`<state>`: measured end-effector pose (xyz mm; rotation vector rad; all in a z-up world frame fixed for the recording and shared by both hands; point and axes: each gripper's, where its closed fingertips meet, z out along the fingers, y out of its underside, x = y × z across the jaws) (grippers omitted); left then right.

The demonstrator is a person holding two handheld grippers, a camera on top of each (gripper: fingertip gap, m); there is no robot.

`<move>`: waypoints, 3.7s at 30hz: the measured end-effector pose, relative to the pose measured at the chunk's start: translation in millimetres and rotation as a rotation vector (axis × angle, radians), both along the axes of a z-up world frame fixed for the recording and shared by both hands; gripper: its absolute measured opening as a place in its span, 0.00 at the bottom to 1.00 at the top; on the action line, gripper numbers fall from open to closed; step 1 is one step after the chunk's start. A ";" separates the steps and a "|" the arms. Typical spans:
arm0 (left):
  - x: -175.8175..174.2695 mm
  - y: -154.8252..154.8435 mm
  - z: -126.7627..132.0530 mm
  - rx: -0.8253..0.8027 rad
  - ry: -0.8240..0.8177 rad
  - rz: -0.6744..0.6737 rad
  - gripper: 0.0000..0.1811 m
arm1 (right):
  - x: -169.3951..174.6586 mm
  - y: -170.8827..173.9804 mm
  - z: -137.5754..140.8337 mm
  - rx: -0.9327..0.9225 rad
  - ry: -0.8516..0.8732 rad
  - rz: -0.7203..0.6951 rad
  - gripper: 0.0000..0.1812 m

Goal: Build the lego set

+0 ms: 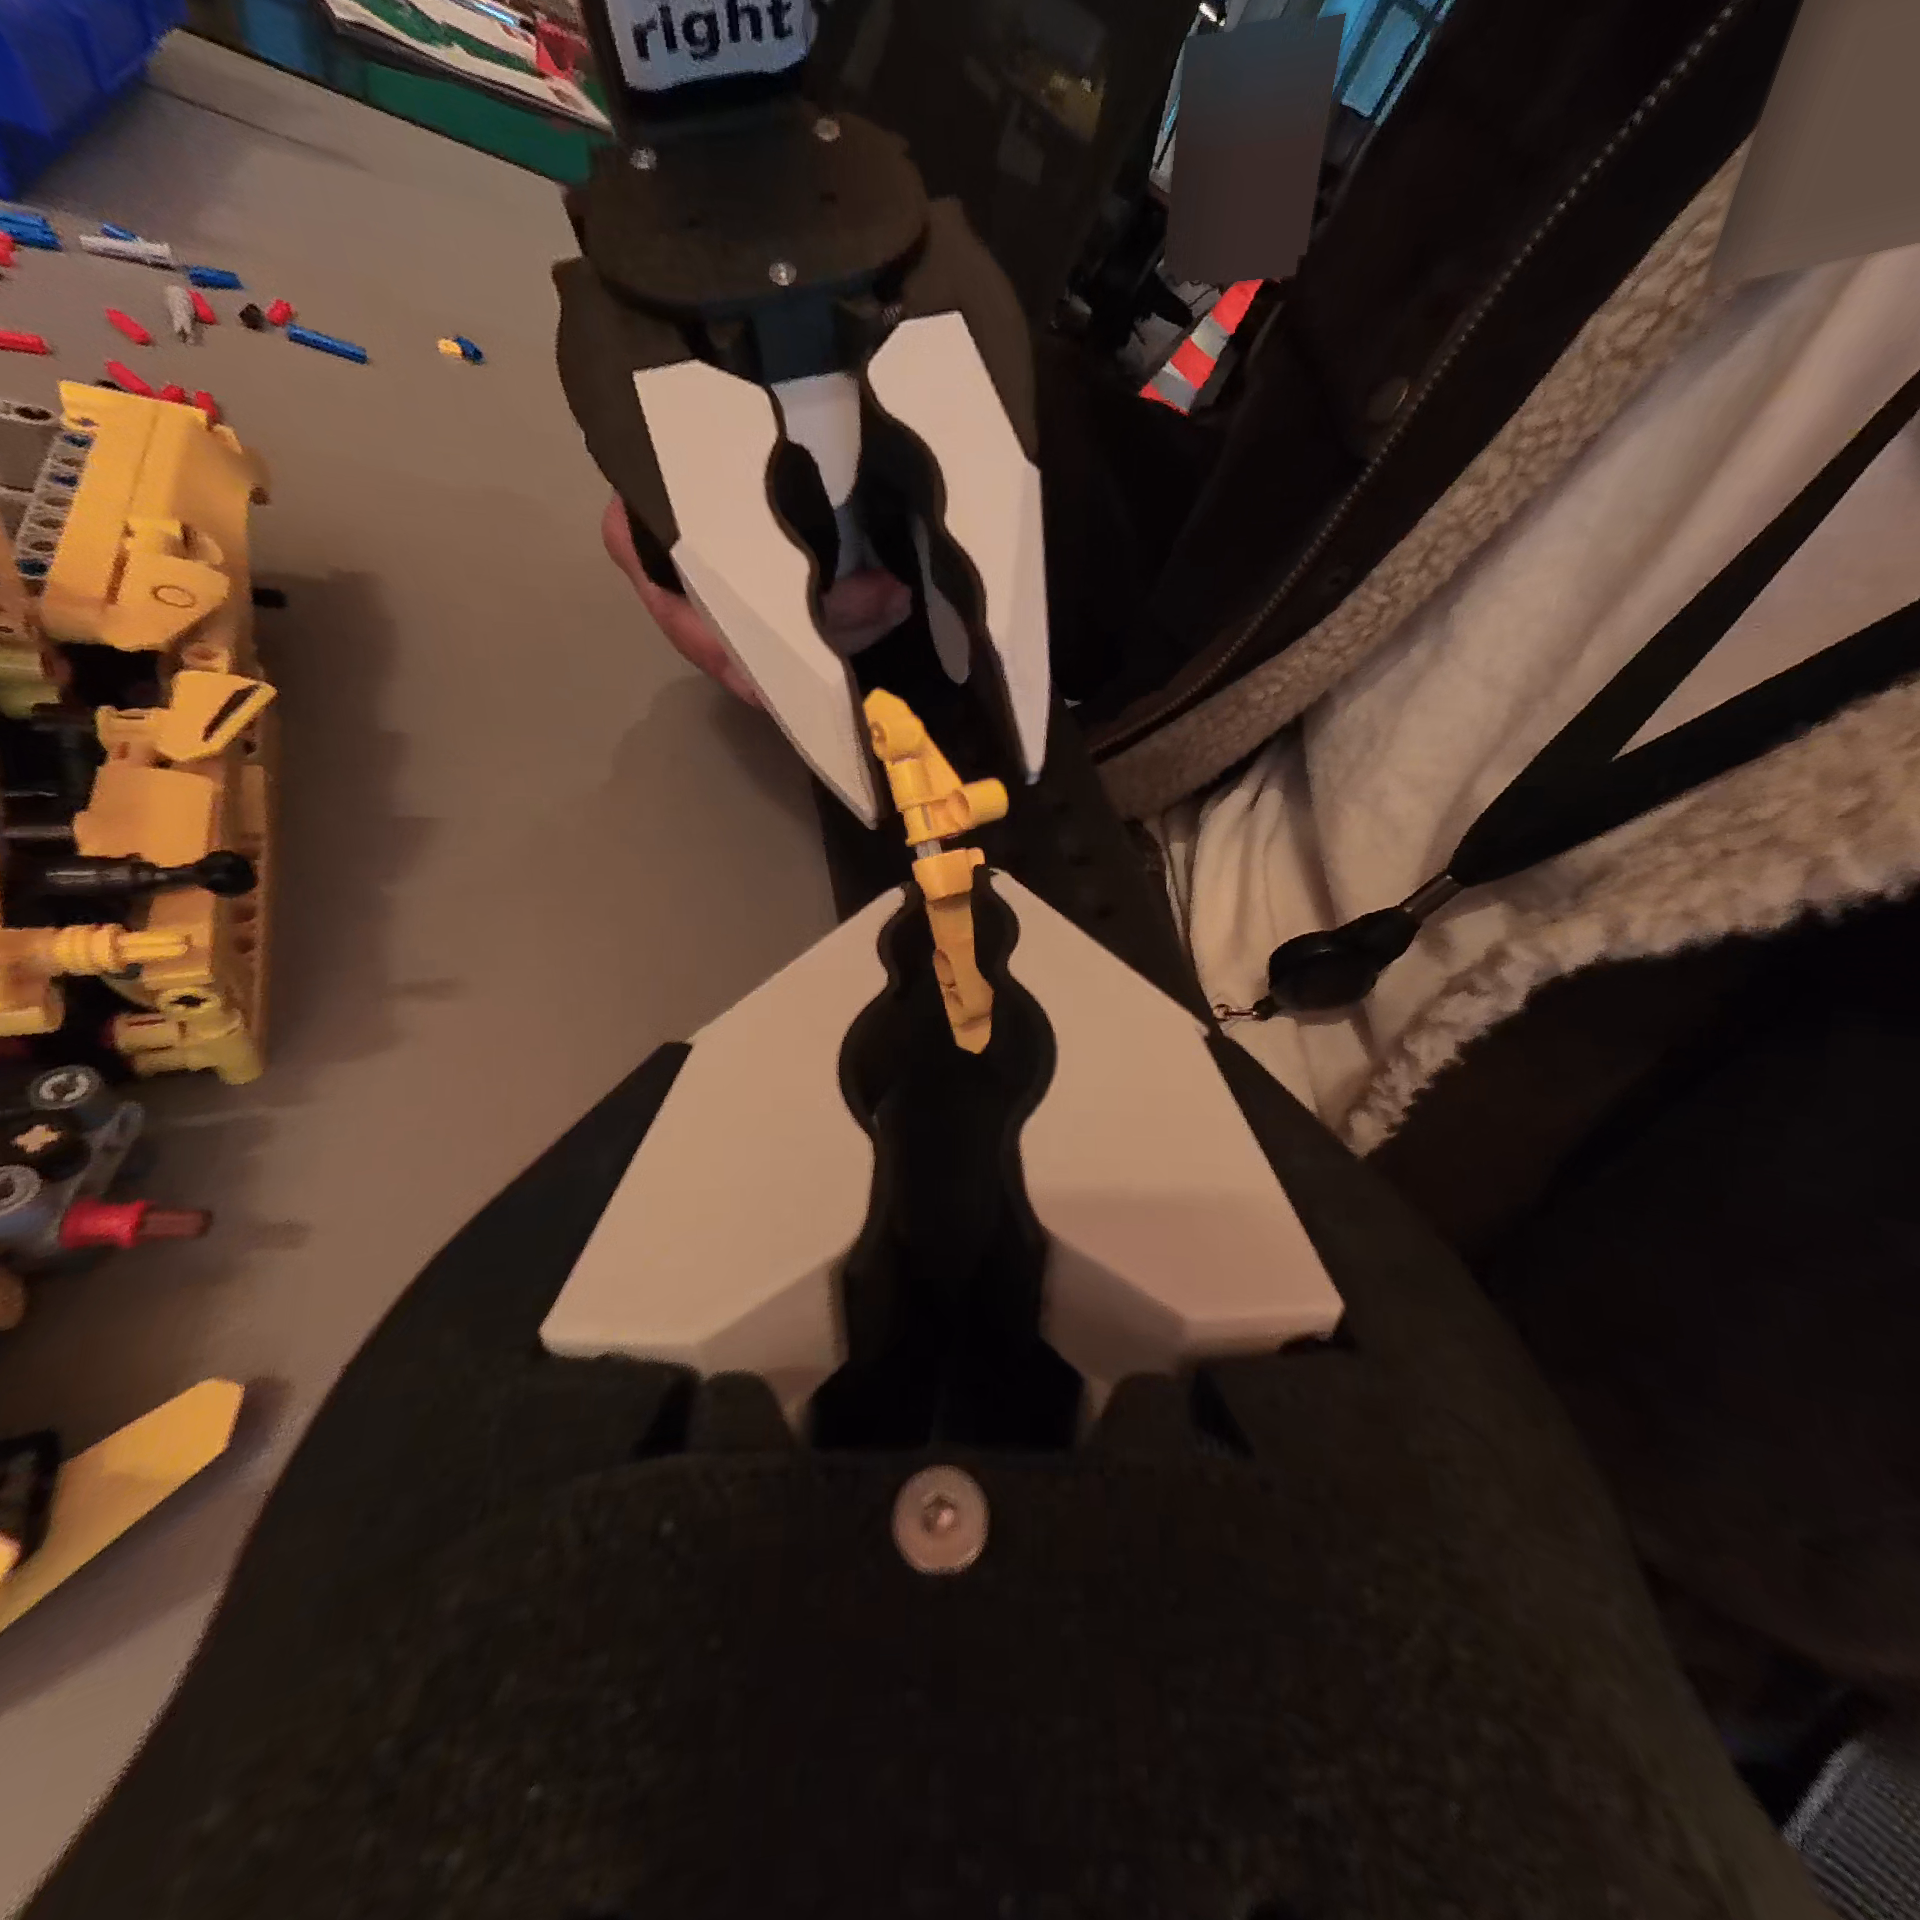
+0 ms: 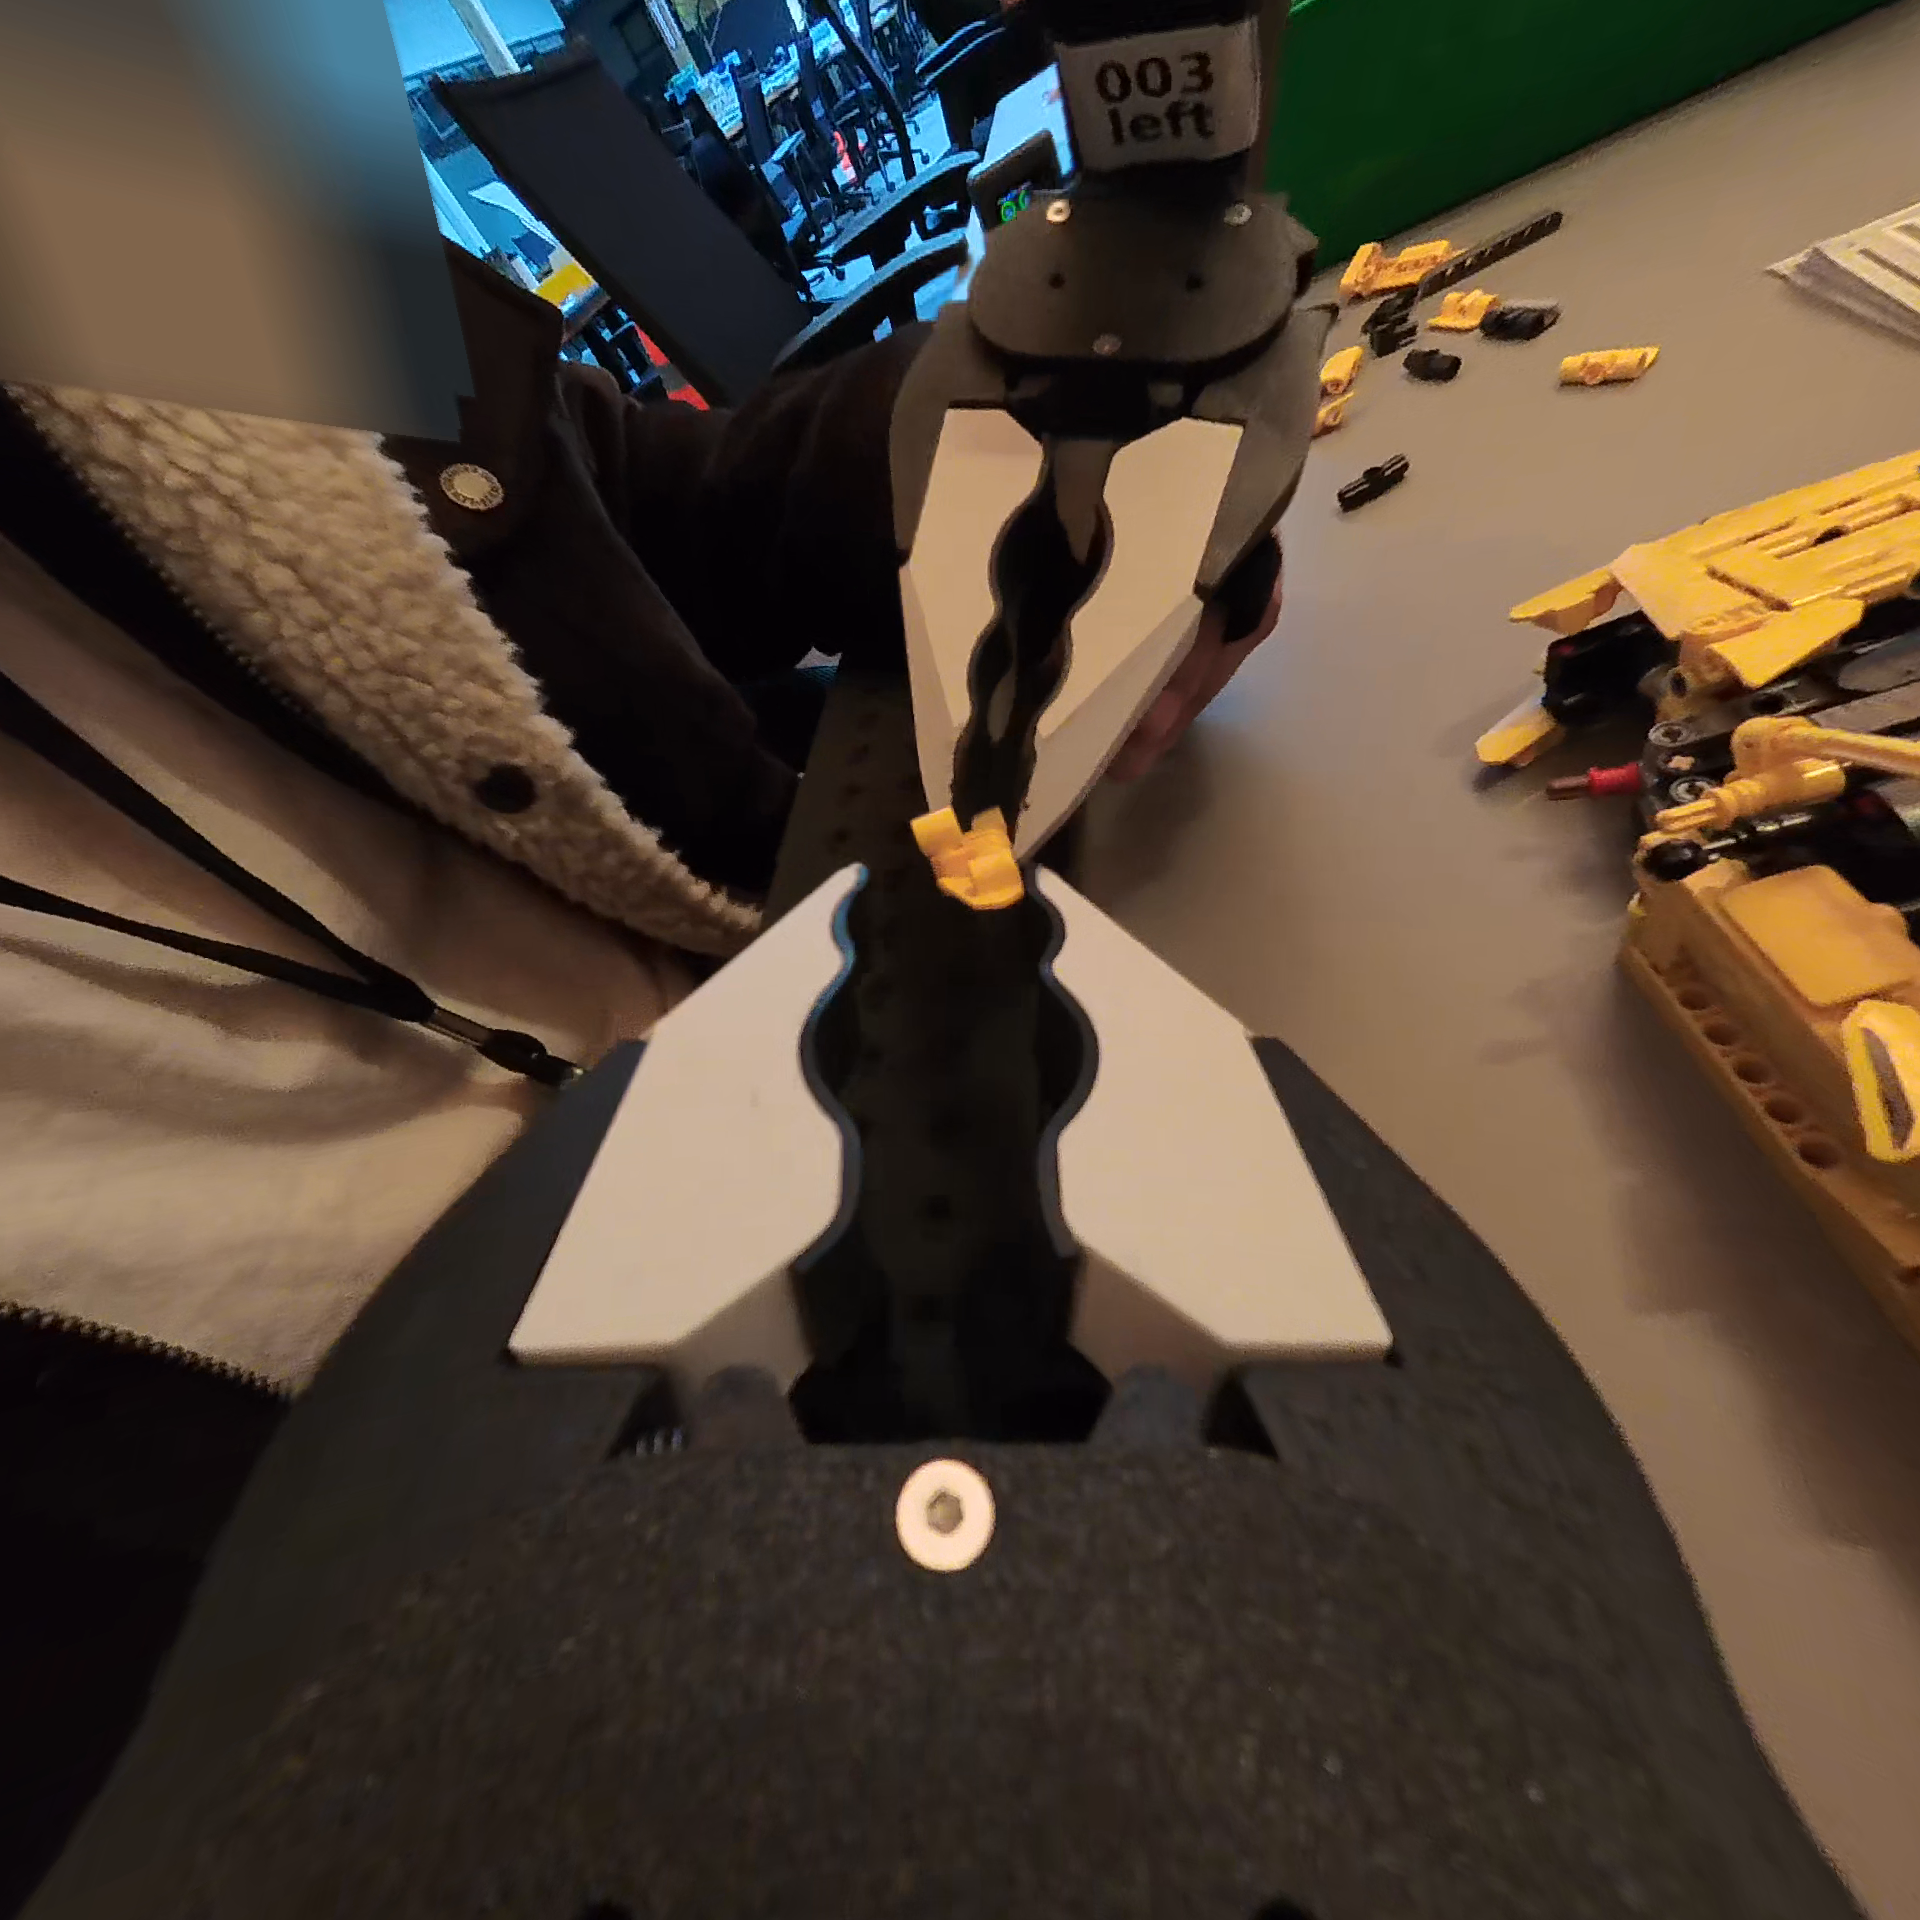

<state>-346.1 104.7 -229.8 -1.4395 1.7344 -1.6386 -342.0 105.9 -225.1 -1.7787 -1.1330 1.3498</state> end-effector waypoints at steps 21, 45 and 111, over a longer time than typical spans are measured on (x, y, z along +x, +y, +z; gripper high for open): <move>7.7 -6.5 7.0 -0.029 -0.033 -0.022 0.04 | 2.7 3.4 14.8 0.046 0.061 -0.024 0.03; 19.6 16.1 -13.0 -0.274 0.198 0.186 0.02 | -5.1 34.4 -34.2 0.577 -0.380 -0.199 0.43; -6.1 119.5 5.3 1.198 0.098 0.728 0.01 | 162.0 127.9 7.6 0.224 -0.157 -1.161 0.24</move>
